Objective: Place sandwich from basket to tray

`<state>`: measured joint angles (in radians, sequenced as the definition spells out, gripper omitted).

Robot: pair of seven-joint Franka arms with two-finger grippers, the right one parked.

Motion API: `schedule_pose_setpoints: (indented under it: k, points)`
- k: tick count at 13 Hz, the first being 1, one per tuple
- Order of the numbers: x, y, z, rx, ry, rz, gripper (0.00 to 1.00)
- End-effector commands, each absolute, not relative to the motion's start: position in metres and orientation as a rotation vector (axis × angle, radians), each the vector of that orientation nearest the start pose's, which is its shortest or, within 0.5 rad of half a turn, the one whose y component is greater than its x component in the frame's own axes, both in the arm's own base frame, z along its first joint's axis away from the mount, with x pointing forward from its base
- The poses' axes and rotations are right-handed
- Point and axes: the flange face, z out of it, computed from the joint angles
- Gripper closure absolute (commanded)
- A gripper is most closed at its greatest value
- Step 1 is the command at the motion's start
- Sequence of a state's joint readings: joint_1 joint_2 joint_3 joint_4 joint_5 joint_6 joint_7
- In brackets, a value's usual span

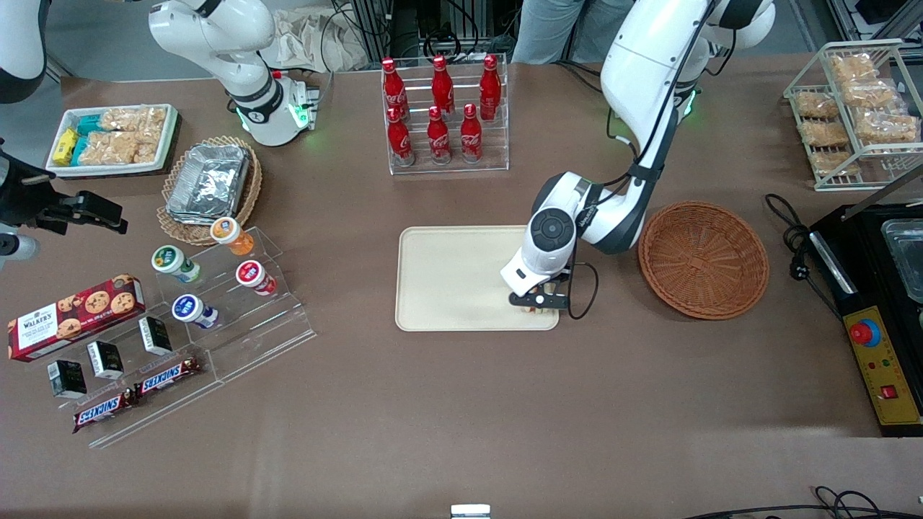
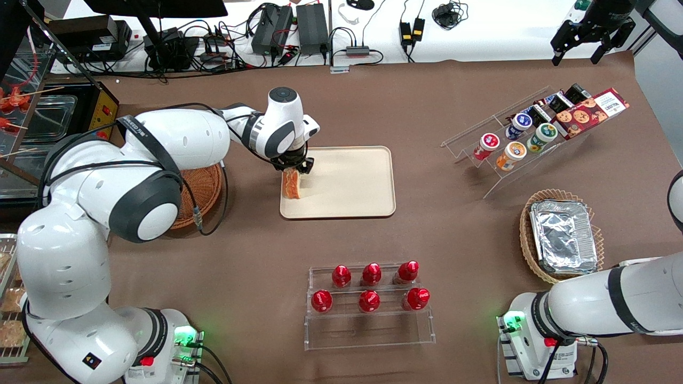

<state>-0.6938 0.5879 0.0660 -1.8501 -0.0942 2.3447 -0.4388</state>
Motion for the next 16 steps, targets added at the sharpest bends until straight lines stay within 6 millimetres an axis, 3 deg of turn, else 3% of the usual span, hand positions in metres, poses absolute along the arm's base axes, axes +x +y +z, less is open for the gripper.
schedule_pose_setpoints:
  k: [1,2,3,5,6,8,10,12,14,16]
  points:
    - [0.515,-0.38,0.204,-3.115,0.258,0.112,0.0]
    - [0.519,-0.384,0.221,-3.123,0.246,0.097,0.0]
    - [0.518,-0.386,0.254,-3.12,0.249,0.129,0.0]
    - [0.536,-0.377,0.344,-3.142,0.216,0.135,0.0]
    - [0.552,-0.36,0.39,-3.161,0.179,0.1,0.0]
    - [0.578,-0.318,0.455,-3.19,0.084,0.045,0.0]
    - [0.6,-0.261,0.488,-3.212,0.015,-0.02,0.0]
    - [0.621,-0.188,0.507,-3.22,0.055,-0.072,0.0]
    - [0.621,-0.129,0.532,-3.217,0.089,-0.066,0.0]
    - [0.608,-0.087,0.56,-3.218,0.033,-0.041,0.0]
